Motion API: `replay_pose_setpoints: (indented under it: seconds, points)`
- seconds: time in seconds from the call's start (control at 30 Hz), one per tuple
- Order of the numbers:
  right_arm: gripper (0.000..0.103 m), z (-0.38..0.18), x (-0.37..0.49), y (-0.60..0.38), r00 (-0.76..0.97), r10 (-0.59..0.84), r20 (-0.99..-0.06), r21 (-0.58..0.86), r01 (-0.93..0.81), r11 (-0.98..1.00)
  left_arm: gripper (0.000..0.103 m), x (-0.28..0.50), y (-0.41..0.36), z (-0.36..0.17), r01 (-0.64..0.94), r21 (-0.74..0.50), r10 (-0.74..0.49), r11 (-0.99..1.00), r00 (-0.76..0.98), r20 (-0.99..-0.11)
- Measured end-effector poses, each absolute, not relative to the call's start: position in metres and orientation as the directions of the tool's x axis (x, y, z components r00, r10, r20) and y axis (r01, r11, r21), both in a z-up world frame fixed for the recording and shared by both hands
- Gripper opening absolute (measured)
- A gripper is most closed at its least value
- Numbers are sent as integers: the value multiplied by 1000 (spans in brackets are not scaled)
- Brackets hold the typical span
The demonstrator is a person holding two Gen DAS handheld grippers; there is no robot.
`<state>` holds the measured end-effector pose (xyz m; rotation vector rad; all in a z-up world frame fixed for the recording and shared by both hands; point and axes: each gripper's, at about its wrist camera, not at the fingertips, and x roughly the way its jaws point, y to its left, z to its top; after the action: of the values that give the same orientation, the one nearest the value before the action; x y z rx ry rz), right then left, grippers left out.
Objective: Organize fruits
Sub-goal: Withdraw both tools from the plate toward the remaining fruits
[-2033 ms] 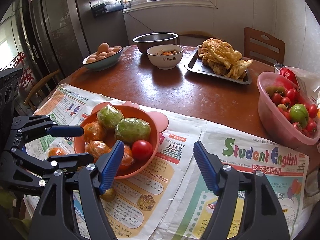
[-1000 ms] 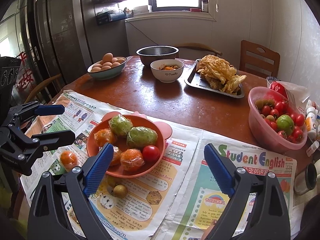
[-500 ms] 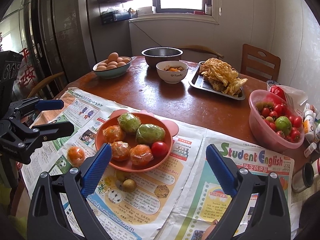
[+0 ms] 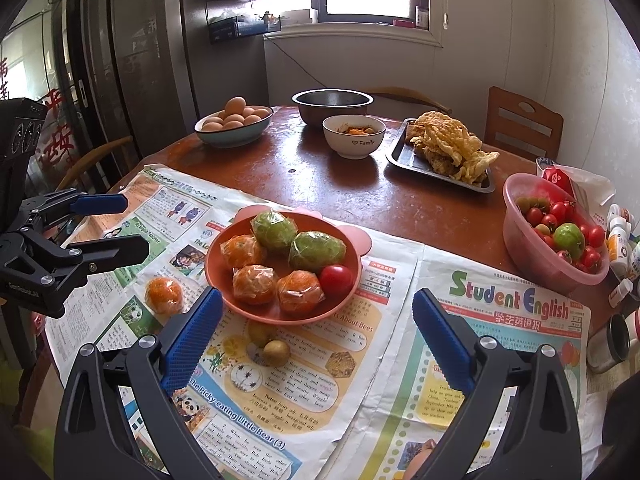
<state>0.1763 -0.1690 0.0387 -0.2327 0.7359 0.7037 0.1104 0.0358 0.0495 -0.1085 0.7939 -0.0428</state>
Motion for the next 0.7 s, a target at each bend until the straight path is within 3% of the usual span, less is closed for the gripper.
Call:
replay_pose_setpoints:
  seconds: [0.7]
  points:
    - [96,-18,159,-152,451,445,-774,36,-670,742,93,83,44,-10,-26,-103,-65,994,616,-785]
